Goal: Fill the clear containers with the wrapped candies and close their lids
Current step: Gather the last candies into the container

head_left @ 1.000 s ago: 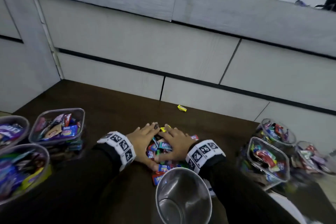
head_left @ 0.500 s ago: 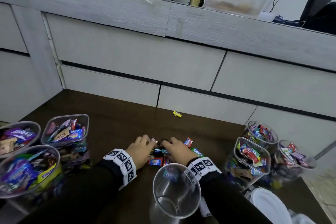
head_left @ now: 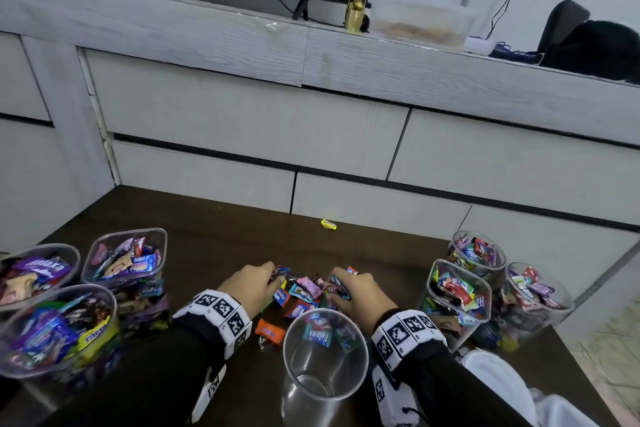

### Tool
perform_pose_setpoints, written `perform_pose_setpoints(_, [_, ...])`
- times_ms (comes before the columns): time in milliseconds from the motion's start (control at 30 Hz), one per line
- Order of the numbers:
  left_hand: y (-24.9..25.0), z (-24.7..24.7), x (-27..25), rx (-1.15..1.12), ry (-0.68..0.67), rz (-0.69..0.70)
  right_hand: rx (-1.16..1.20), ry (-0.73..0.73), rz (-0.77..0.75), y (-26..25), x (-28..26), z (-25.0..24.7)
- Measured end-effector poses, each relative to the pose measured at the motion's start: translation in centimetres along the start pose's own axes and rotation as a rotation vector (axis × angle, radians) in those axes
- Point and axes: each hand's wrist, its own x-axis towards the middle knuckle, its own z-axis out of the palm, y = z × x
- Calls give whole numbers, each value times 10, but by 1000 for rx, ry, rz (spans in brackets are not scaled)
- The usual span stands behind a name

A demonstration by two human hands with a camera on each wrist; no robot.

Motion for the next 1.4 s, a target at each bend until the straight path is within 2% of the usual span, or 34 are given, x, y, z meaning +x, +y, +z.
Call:
perform_pose_setpoints(100, [4,-16,-4,-41,68,-1,31,72,-15,-1,-6,-9])
perform_pose_setpoints(233, [17,-44,-14,-217,201,29,105,134,-6,-3,-17,-19])
perform_pose_setpoints(400, [58,-78,-49,-376,316,214,133,190,-3,-10,-28,-28])
perform_pose_setpoints(533, [93,-84,-88,-369,304,332,144,225,-19,-14,-39,-35])
perform_pose_setpoints(633, [109,-75,-111,-257,232,384,200,229,-51,-17,-47,-38])
perform_pose_setpoints(800, [114,-53,-126,194,176,446,161,200,-31,-17,-54,-42])
perform_pose_setpoints(1000, [111,-50,-125,441,131,450,115,202,-28,-17,-57,-41])
perform_pose_setpoints(1400, [124,-55,-115,599,-54,414,34,200,-6,-15,-50,-41])
